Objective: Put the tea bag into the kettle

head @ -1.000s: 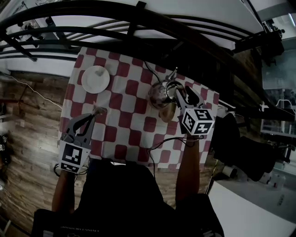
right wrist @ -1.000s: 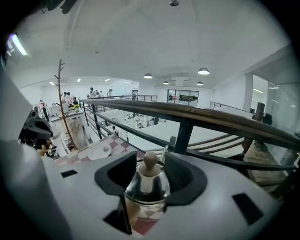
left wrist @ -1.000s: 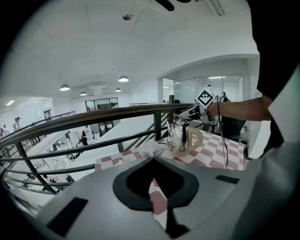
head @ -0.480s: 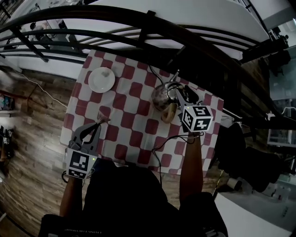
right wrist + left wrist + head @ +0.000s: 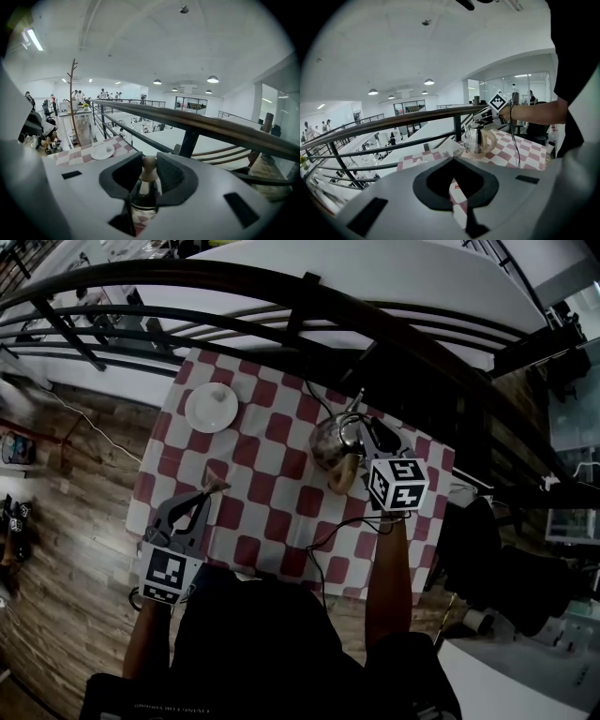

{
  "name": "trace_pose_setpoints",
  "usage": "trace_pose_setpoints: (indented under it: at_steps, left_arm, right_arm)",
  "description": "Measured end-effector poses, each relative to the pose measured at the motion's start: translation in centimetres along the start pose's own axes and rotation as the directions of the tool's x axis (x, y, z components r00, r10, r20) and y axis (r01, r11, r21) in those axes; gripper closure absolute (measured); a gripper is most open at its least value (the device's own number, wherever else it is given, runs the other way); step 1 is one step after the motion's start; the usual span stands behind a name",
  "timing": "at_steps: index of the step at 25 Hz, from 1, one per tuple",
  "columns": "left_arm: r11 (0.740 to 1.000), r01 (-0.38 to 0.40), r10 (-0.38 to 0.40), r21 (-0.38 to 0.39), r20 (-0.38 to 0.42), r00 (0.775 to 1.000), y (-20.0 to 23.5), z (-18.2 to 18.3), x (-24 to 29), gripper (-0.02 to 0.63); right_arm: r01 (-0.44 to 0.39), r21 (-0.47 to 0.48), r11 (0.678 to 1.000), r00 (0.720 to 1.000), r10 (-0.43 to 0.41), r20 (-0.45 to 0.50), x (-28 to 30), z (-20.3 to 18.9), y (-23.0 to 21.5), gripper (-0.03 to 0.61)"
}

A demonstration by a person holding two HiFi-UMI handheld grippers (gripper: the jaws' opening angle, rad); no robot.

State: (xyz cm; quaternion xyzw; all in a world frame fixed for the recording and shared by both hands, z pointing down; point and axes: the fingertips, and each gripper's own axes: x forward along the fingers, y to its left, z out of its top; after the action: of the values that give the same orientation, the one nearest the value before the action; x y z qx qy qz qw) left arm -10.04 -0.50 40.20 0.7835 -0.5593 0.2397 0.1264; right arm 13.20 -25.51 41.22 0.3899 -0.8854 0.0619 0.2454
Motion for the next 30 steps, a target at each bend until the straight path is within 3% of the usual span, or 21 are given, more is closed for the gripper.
trace_pose_setpoints:
  at_steps: [18,30]
  left_arm:
    - [0.993,0.085,-0.088,0.087,0.03,0.996,-3.9,3.4,2.9,0.611]
    - [0.963,0.193,-0.209,0.186,0.068,0.976,-8.4,7.7,8.7,0.611]
  right_arm:
    - [0.052,0.003,0.999,0.986,-0.052,0.157,-7.0,1.8,-1.7,0.476]
    - [0.119,0.045,0.992,0.968,-0.126,0.219,-14.1,0.9,-3.0,0.476]
